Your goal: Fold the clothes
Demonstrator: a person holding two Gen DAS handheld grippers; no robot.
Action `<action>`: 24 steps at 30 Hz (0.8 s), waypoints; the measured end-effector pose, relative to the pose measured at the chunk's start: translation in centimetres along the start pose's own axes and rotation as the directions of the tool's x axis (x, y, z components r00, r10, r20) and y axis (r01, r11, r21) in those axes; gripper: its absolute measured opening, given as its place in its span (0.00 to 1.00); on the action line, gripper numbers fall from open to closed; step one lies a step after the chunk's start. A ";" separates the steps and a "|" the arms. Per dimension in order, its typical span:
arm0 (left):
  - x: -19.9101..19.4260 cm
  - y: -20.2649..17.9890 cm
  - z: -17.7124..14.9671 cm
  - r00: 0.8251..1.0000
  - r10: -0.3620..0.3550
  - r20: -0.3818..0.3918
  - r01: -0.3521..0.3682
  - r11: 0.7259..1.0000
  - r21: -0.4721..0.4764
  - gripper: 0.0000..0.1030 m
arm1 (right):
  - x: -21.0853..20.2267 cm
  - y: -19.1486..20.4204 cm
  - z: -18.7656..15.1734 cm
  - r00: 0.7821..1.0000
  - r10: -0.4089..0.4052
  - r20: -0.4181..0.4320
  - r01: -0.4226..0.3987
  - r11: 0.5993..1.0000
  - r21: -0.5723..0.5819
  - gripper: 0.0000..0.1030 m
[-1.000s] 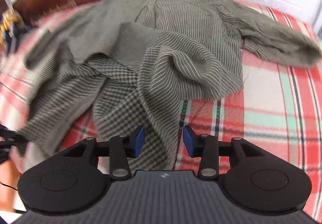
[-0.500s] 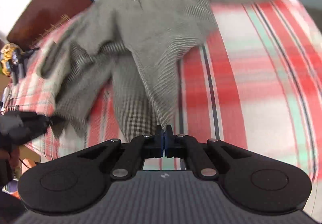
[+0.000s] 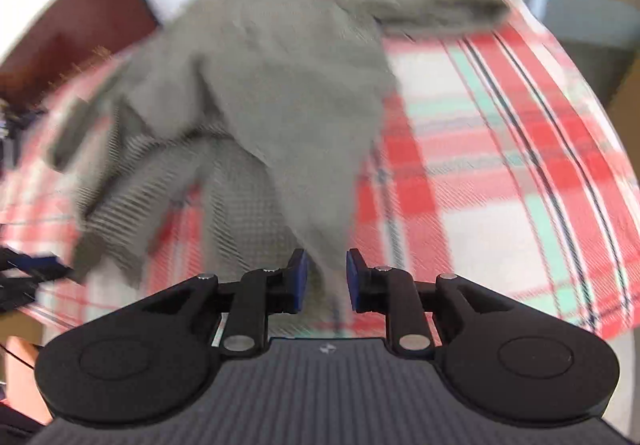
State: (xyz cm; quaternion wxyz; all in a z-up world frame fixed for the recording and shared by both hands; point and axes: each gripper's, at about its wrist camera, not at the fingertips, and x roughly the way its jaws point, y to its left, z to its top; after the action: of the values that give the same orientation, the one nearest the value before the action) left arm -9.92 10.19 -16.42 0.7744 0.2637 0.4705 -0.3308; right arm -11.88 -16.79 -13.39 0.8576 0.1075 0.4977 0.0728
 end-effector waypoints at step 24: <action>2.6 -7.7 1.5 0.999 -0.024 0.043 0.014 0.975 0.221 0.54 | 6.9 7.5 -1.4 0.974 0.036 -0.224 -0.116 0.927 -0.356 0.34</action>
State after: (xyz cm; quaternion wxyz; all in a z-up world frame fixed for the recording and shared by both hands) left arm -14.06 3.45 -18.84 0.7476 0.3361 0.4157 -0.3941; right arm -9.79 -7.75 -17.91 0.8007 -0.0434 0.5598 0.2087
